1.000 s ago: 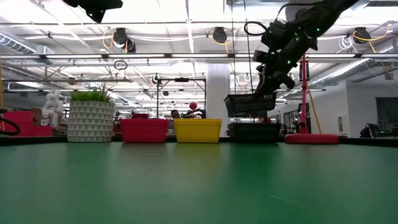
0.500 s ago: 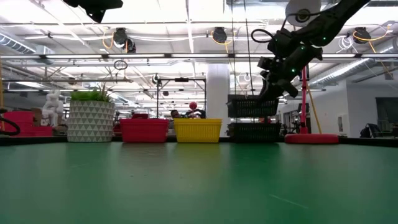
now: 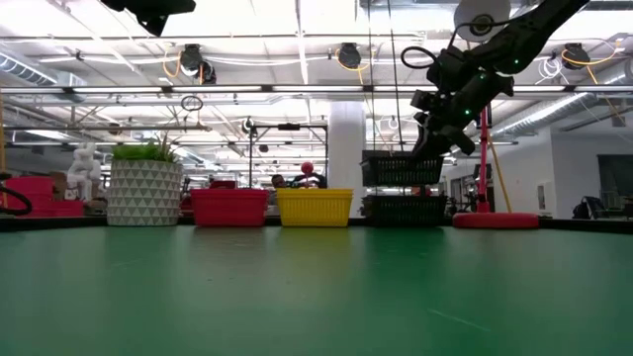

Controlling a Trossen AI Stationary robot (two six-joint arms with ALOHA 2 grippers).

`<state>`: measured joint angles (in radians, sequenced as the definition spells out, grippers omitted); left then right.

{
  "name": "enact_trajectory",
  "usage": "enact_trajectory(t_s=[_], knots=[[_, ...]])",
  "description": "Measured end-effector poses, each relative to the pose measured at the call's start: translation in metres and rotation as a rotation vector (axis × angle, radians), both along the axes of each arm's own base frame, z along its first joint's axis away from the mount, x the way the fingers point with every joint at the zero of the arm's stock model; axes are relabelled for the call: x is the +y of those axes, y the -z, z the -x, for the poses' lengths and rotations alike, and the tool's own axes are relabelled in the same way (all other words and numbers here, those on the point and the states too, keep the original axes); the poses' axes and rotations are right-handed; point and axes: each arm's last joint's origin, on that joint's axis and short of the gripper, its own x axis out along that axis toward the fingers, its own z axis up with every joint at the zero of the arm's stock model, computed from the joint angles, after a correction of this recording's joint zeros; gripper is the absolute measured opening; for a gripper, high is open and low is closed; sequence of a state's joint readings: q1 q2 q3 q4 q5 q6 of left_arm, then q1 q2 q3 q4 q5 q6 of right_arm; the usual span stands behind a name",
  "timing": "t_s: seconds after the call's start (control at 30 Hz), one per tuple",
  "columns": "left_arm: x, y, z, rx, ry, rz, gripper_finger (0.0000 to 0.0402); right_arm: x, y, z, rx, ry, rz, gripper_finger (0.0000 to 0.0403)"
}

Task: Stack baskets by color
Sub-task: Stack the black basket on the stacked black baskets

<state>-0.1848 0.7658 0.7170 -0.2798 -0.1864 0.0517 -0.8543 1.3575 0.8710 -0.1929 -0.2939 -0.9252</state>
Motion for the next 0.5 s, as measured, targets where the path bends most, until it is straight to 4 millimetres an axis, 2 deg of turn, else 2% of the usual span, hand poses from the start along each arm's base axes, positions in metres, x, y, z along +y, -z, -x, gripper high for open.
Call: enact_trajectory(t_s=[0.13, 0.33, 0.5], knots=[[0.0, 0.0, 0.0, 0.0, 0.0, 0.0, 0.0021, 0.001, 0.004, 0.001, 0.002, 0.0, -0.002, 0.0004], [0.0, 0.0, 0.0, 0.0, 0.0, 0.0, 0.0021, 0.004, 0.022, 0.007, -0.009, 0.012, 0.01, 0.0004], [0.0, 0.0, 0.0, -0.003, 0.0, 0.001, 0.0021, 0.004, 0.027, 0.007, -0.039, 0.015, 0.042, 0.0004]])
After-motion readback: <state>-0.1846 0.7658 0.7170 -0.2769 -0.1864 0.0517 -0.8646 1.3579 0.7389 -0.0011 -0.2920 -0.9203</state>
